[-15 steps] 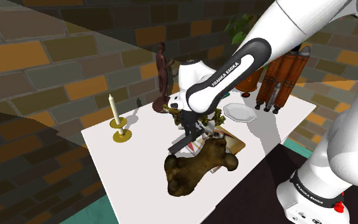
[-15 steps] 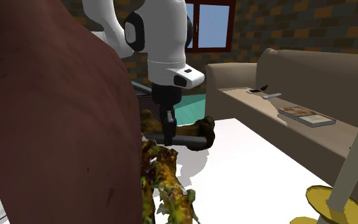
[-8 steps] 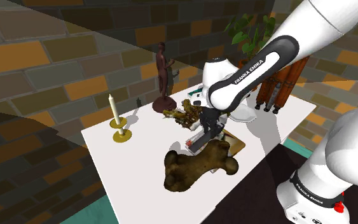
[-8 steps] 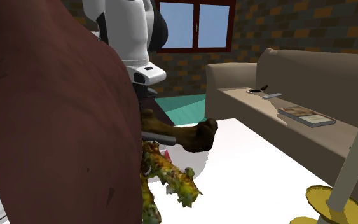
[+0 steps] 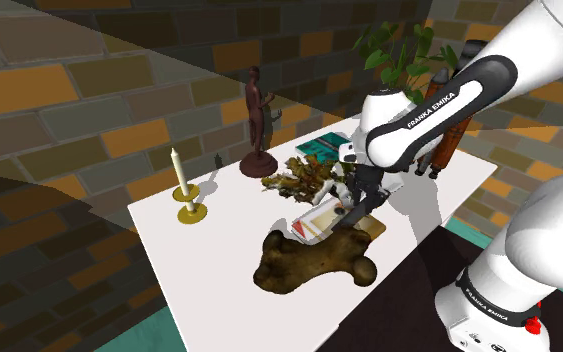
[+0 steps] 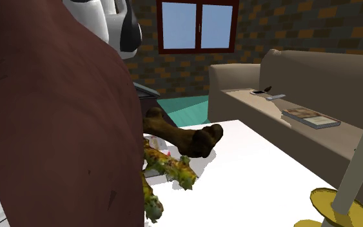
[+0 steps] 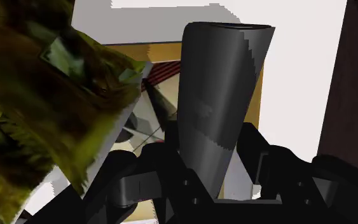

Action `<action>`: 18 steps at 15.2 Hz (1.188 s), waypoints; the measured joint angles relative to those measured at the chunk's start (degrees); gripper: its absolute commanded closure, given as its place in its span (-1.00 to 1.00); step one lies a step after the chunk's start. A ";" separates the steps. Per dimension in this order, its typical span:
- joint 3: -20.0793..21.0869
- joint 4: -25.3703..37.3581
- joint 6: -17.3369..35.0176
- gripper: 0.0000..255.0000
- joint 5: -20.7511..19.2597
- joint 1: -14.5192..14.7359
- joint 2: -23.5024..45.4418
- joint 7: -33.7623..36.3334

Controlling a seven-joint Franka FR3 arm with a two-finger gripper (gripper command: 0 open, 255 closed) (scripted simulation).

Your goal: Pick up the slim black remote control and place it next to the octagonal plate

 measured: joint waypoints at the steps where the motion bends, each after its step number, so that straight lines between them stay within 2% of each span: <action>1: -1.00 -1.11 -0.08 1.00 -0.71 -0.99 -1.21 -1.35; 5: -5.17 -4.37 0.36 1.00 -4.21 -5.51 -4.05 -6.77; 11: -12.14 -7.57 -1.16 1.00 -11.07 -14.19 -9.14 -16.06; 15: -17.38 -6.84 -1.60 1.00 -15.59 -20.17 -9.26 -23.16; 18: -20.67 -6.32 -0.76 1.00 -18.16 -23.51 -8.22 -27.47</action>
